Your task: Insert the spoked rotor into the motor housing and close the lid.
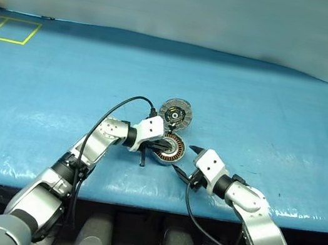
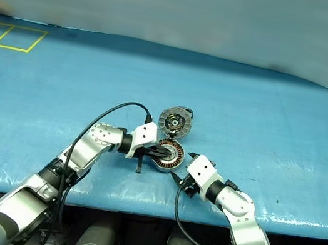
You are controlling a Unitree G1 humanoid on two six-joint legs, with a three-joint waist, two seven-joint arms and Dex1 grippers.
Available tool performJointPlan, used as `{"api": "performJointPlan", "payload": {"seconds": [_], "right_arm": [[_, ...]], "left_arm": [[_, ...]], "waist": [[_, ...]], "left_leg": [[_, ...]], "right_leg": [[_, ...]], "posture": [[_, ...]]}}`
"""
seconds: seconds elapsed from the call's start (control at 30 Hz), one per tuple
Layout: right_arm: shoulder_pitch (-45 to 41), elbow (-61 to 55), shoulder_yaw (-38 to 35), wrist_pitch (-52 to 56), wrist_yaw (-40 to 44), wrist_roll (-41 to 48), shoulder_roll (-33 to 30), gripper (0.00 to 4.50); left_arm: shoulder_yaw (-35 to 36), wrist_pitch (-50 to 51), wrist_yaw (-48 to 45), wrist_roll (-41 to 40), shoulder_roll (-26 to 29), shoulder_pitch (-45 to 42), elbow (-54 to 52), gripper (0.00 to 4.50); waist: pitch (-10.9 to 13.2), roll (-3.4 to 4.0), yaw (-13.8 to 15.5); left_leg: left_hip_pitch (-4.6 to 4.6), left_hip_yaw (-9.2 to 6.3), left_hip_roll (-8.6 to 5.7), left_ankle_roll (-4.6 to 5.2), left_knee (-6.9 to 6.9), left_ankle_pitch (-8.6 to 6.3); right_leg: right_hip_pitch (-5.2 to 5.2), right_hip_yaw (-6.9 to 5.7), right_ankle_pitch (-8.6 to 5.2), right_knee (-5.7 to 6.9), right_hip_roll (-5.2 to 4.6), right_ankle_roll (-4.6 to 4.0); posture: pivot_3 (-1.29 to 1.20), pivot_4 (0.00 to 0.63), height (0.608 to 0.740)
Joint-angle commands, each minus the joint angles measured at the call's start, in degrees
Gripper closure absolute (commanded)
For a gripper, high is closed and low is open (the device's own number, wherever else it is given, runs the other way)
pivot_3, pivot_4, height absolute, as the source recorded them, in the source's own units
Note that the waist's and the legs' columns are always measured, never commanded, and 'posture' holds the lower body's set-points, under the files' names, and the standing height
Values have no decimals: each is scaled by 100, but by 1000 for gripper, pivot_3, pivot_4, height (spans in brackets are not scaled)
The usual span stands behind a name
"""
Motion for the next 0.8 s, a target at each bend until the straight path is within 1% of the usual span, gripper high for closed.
{"api": "performJointPlan", "payload": {"seconds": [0.03,0.3,0.43,0.63,0.8], "right_arm": [[-88,-60,-32,-156,-35,-17,15,355],[-146,13,9,-205,-34,-60,41,355],[-164,31,33,-217,-37,-78,53,355],[-145,27,40,-223,-34,-80,54,355],[-163,56,60,-242,-38,-93,50,355]], "left_arm": [[-116,223,108,311,202,134,49,4484],[-50,321,359,494,302,70,-38,4484],[93,129,570,482,215,15,77,4484],[681,-87,397,-406,-126,104,-147,4484],[896,-137,376,-700,-199,181,-337,4484]], "waist": [[-1,0,-6],[-5,1,-11],[-5,1,-31],[-3,1,-35],[-2,0,-13]], "left_leg": [[1,0,0,0,1,0],[8,0,1,0,4,0],[8,0,2,0,3,0],[-3,0,2,0,3,0],[-13,0,1,1,2,0]], "right_leg": [[1,0,0,1,0,0],[7,0,0,2,0,0],[5,0,0,3,1,0],[-3,0,0,3,1,0],[-10,0,0,2,1,0]], "posture": [[0,150,740],[0,150,740],[0,150,740],[0,150,740],[0,150,740]]}}
